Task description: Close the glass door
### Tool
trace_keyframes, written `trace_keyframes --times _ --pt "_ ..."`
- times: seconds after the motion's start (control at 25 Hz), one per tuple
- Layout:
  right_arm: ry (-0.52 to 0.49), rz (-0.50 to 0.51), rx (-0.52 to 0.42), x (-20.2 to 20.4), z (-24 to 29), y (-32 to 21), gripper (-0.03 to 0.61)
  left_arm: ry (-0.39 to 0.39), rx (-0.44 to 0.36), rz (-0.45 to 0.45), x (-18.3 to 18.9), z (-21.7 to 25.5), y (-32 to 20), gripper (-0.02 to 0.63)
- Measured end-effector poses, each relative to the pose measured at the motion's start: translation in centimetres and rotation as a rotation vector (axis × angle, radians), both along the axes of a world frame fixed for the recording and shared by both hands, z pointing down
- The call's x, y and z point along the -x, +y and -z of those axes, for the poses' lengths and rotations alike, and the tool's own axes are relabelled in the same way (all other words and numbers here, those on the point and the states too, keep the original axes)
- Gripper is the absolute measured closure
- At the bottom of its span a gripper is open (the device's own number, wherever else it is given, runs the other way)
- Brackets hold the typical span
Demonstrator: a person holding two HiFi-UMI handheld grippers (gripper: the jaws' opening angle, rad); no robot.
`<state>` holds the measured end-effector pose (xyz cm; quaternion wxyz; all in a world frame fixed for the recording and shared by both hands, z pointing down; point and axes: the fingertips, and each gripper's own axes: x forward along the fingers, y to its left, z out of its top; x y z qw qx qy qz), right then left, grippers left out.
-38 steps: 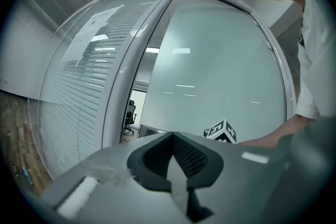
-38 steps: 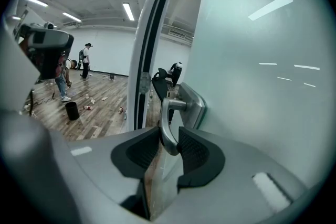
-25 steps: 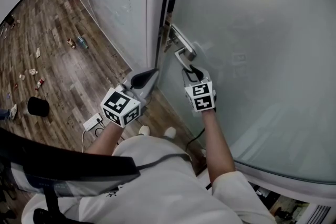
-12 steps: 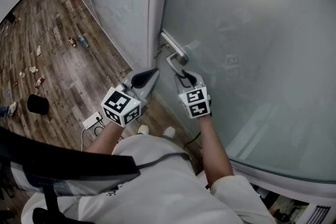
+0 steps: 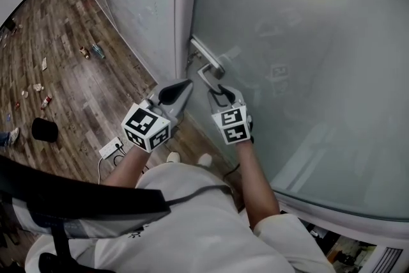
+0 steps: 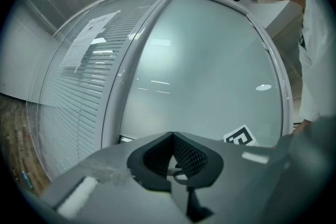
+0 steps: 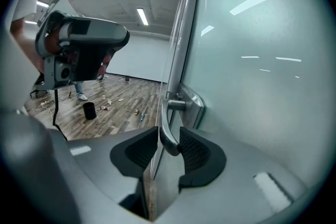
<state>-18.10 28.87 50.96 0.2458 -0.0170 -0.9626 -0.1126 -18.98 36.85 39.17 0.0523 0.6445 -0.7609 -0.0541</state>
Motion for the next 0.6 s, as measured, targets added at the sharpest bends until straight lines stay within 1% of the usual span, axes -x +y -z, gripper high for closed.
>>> trace_keyframes --times 0.12,0.24,0.32,0.4,0.48,0.6 --pt "-0.013 -0.012 -0.012 -0.5 0.7 -0.1 0.436 0.001 0.000 -0.016 -0.3 -0.1 -0.6 0.614" --pt "-0.055 -0.033 0.002 -1.2 2.5 -0.6 0.434 0.000 -0.002 -0.030 -0.4 -0.1 -1.2 0.614" --pt "-0.104 -0.051 0.033 -1.9 4.0 -0.9 0.434 0.000 -0.007 -0.041 -0.6 0.1 -1.6 0.614" --pt "-0.165 -0.063 0.092 -2.8 5.6 -1.0 0.438 -0.002 -0.010 -0.051 -0.6 0.3 -1.9 0.614" --pt "-0.223 -0.068 0.153 -3.6 7.2 -0.7 0.502 -0.002 -0.011 -0.059 -0.6 0.4 -2.2 0.614" --pt "-0.285 -0.085 0.212 -4.5 8.8 -0.3 0.531 -0.004 -0.016 -0.070 -0.5 0.7 -2.6 0.614"
